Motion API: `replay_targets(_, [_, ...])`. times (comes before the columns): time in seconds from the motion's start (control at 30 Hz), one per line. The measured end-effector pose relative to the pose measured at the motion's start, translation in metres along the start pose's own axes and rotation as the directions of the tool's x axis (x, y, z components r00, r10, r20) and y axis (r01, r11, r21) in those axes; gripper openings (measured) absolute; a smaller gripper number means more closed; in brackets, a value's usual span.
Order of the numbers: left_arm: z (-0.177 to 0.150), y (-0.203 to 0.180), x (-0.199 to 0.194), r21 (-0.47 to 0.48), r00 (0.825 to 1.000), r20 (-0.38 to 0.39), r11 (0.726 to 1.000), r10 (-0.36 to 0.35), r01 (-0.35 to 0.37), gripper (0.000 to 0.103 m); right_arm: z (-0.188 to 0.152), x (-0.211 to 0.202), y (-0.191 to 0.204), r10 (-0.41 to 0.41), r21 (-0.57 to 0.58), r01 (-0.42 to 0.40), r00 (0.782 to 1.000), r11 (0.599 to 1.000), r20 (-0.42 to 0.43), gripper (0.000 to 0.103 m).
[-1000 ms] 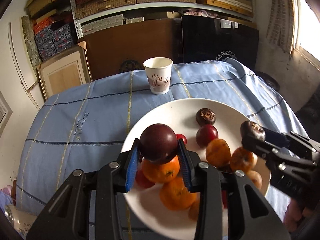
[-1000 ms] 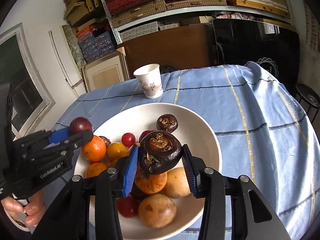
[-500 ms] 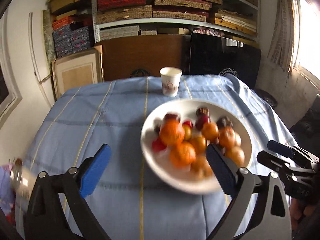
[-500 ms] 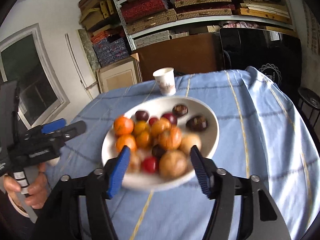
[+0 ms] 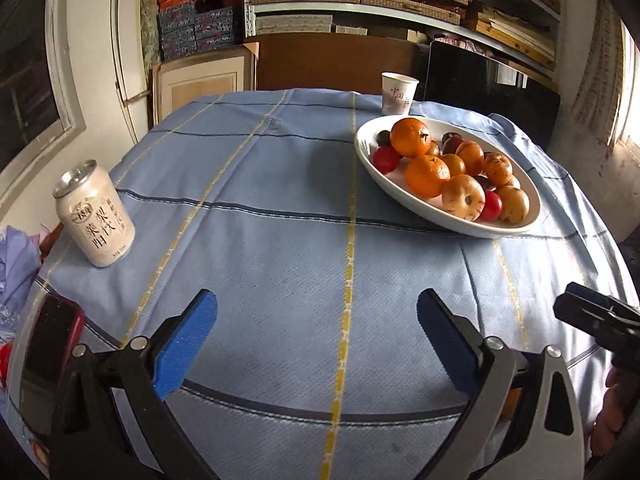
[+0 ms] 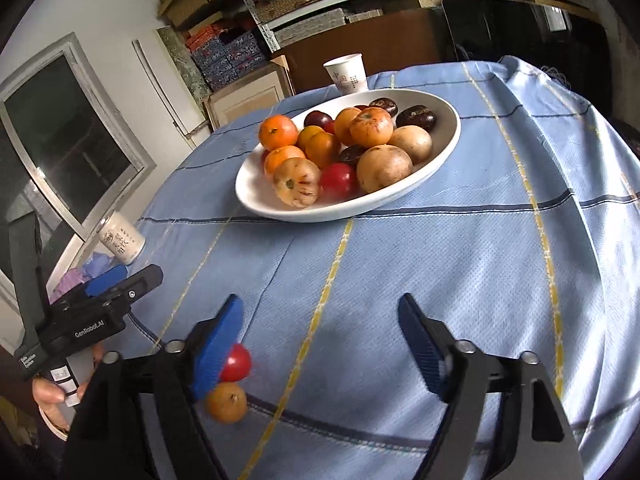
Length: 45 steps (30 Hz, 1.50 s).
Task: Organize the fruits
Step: 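Return both tools to the last two fruits, right tool over a small tan fruit, then grasp the small tan fruit with the right tool while the left tool grasps the red tomato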
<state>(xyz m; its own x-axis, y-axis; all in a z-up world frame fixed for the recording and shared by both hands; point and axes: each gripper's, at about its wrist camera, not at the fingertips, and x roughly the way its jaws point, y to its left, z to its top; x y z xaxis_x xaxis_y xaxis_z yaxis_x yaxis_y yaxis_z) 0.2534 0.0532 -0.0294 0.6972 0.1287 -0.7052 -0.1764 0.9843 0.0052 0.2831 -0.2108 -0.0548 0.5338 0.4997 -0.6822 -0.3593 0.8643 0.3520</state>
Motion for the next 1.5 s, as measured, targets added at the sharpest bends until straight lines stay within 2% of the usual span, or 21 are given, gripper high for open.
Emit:
replay_targets(0.2, [-0.002,0.0,-0.001,0.021,1.0,-0.003,0.999,0.028,-0.028,0.098,-0.015,-0.002,0.018,-0.015,-0.064,0.014,1.0,0.998,-0.013,0.086])
replay_targets(0.4, [-0.001,0.014,0.002,-0.031,0.999,-0.019,0.998,0.048,-0.048,0.098,-0.027,-0.014,0.04,0.081,-0.183,-0.084,0.996,0.979,-0.027,0.086])
replay_targets(0.7, [-0.001,0.02,0.004,-0.056,0.999,-0.032,0.997,0.044,-0.046,0.098,-0.039,-0.011,0.06,0.079,-0.291,-0.103,0.993,0.951,-0.093,0.076])
replay_targets(0.87, [-0.001,0.018,0.005,-0.047,0.998,-0.037,0.998,0.045,-0.047,0.098,-0.048,-0.008,0.07,0.057,-0.342,-0.096,0.991,0.935,-0.121,0.061])
replay_targets(1.3, [0.0,0.016,0.0,-0.04,0.999,-0.025,0.998,0.036,-0.037,0.098,-0.054,0.002,0.074,0.033,-0.368,-0.093,0.986,0.925,-0.165,0.041])
replay_targets(1.5, [-0.001,0.017,0.0,-0.051,0.999,-0.032,0.998,0.034,-0.036,0.098,-0.054,0.006,0.071,0.029,-0.346,-0.091,0.983,0.934,-0.18,0.032])
